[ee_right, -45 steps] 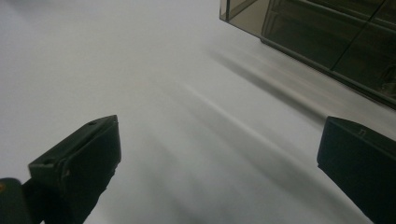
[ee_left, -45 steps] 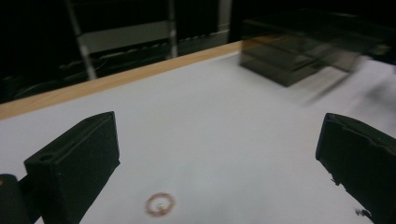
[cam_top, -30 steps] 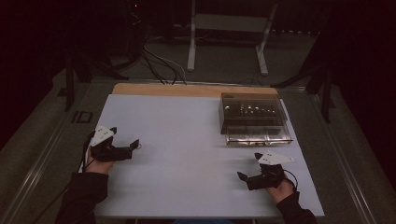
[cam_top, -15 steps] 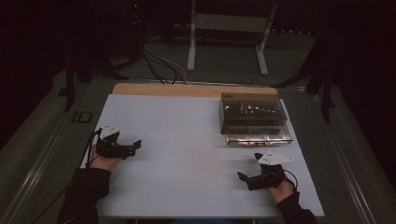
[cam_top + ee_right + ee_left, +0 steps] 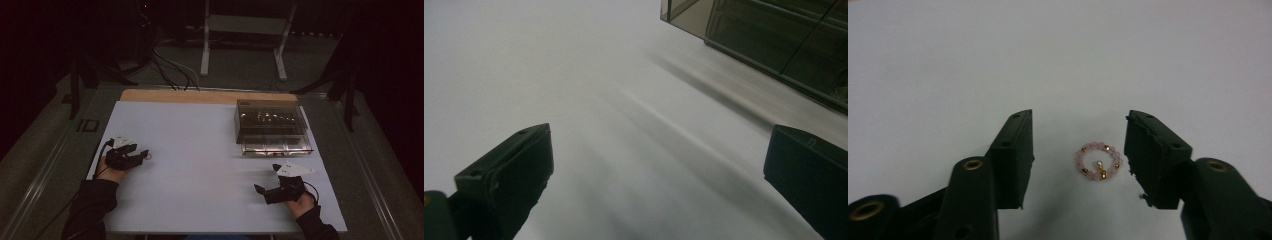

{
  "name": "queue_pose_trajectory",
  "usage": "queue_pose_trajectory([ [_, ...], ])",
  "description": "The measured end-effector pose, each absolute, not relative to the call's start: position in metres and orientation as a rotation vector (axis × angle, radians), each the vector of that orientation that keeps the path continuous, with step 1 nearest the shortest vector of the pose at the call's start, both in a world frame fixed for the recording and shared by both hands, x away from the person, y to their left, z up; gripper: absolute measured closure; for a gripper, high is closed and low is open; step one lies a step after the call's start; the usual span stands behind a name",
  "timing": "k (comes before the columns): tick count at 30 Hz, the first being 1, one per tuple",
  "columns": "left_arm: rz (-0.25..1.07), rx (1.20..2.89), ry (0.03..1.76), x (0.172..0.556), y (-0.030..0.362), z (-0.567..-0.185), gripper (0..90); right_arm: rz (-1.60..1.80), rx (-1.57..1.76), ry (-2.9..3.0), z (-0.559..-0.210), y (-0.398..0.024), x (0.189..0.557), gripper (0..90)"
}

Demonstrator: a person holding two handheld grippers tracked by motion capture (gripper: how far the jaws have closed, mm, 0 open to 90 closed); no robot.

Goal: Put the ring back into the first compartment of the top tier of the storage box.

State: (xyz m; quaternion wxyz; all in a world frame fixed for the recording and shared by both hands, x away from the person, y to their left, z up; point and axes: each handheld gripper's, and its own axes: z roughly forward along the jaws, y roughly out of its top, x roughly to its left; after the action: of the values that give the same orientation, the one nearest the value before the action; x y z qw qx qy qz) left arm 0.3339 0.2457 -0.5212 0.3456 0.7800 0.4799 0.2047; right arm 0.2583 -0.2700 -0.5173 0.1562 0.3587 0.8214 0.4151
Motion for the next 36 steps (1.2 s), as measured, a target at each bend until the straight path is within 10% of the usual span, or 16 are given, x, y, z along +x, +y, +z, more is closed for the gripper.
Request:
queue_pose_trajectory([
  [36, 0.426, 2.127, 1.276, 0.352, 0.240, -0.538, 89.4, 1.179, 1.022, 2.358, -0.517, -0.269, 0.258, 0.0],
])
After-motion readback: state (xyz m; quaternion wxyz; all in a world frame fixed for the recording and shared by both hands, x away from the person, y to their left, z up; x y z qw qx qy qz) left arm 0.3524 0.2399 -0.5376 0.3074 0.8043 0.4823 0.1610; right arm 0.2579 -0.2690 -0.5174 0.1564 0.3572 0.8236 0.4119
